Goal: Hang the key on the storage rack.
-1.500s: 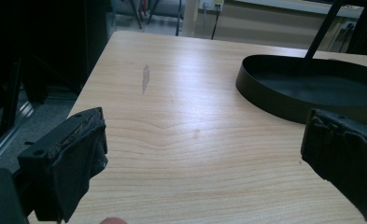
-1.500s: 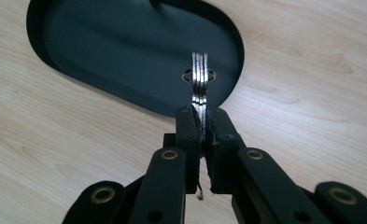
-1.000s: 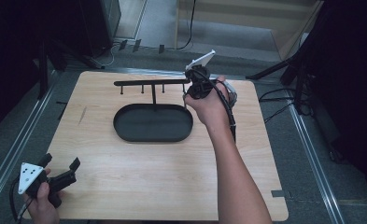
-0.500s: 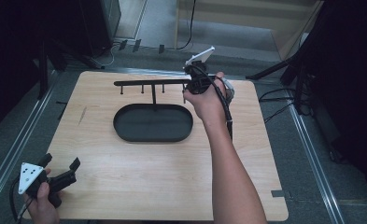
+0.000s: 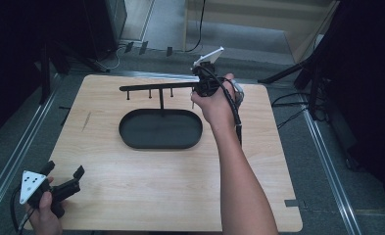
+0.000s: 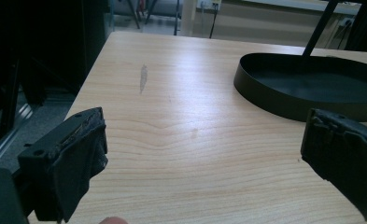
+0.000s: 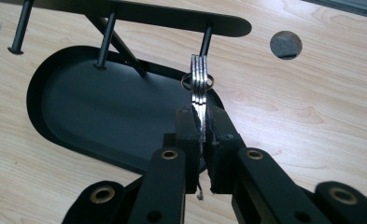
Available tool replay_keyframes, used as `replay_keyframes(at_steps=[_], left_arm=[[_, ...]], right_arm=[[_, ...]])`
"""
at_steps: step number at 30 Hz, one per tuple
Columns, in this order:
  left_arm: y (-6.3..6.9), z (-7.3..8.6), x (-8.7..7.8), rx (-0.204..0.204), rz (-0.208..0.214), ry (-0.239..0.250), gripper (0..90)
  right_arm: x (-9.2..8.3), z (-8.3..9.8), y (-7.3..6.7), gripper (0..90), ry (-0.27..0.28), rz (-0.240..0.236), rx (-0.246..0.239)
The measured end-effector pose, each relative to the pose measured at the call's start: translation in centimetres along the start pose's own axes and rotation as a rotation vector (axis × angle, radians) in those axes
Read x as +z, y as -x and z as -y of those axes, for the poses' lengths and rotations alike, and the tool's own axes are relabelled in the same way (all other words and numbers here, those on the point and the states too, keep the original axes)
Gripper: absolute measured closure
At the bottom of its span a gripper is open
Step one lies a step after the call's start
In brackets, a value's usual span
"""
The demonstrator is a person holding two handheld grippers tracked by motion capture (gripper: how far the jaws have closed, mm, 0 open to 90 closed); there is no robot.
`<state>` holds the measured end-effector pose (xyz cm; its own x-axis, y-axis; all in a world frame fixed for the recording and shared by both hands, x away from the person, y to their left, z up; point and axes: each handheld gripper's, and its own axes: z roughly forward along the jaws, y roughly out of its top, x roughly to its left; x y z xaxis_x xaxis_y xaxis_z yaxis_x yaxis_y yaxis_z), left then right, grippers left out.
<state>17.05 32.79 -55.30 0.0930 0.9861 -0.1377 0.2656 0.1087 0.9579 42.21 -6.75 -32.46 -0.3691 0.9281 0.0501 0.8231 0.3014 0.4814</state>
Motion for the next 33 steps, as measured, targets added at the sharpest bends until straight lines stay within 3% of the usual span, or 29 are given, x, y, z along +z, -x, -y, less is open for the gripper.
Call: replay_keyframes(at_steps=[6,27,33], left_arm=[[0.0,0.0,0.0,0.001,0.000,0.000,0.7],[0.0,0.0,0.0,0.000,0.002,-0.002,0.7],[0.0,0.0,0.0,0.000,0.002,-0.002,0.7]], right_arm=[[0.1,-0.1,0.6,85.4,0.017,-0.003,0.024],[0.5,0.0,1.0,85.2,0.017,0.000,0.034],[1.0,0.3,1.7,81.4,0.025,-0.006,0.058]])
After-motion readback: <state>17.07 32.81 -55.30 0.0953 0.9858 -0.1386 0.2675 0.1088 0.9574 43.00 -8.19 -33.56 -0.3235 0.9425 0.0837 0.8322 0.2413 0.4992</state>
